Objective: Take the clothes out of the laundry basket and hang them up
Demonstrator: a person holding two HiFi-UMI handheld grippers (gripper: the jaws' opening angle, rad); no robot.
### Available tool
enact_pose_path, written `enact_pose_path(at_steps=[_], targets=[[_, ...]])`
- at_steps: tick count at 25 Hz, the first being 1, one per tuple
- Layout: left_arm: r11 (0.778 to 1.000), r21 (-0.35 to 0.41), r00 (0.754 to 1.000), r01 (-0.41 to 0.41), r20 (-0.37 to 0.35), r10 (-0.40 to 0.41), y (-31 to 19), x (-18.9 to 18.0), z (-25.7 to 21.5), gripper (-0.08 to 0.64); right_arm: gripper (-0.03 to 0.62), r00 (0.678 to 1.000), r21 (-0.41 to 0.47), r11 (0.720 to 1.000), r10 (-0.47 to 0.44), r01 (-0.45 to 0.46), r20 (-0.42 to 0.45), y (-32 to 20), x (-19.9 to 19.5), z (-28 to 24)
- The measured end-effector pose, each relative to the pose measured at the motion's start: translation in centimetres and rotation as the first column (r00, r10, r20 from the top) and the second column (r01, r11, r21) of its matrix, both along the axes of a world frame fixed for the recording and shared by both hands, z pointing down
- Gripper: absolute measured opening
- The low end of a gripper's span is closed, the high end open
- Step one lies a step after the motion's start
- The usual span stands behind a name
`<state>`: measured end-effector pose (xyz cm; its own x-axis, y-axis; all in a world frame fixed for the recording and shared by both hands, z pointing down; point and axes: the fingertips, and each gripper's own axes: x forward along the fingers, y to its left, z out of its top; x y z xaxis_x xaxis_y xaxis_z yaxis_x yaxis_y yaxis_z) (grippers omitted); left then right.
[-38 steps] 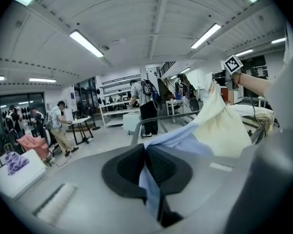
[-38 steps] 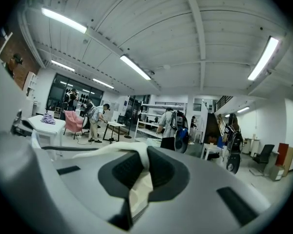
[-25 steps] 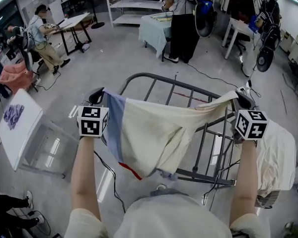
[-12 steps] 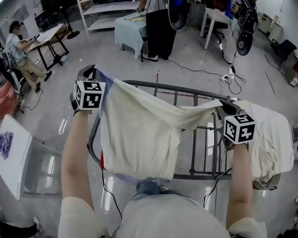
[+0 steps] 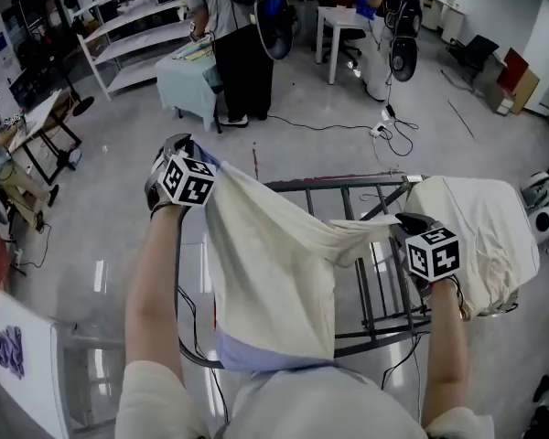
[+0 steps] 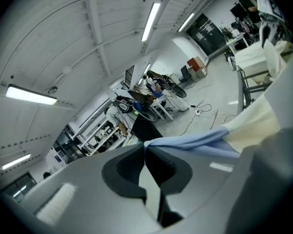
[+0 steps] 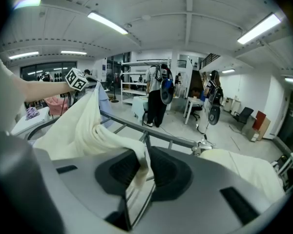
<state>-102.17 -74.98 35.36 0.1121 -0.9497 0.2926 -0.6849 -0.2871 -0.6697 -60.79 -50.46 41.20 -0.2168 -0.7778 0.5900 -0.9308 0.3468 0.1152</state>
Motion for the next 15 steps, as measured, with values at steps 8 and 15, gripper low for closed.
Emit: enact_pose_path(at_steps=[8, 15], targets=[[0.99, -0.098, 0.991, -0.102, 0.079, 0.11, -6.1, 4.3, 5.0, 0.018, 0.106, 0.99, -0.071, 0.987, 0.143, -0.142, 0.004, 1.6, 1.5, 2.4], [0.928, -0.352, 0.993, -0.119, -0.043, 0.11, -6.6, 5.7, 11.7, 0.324, 0.186, 0.98, -0.14, 0.97, 0.194, -0.197, -0.035, 4.6, 2.5, 4.1]])
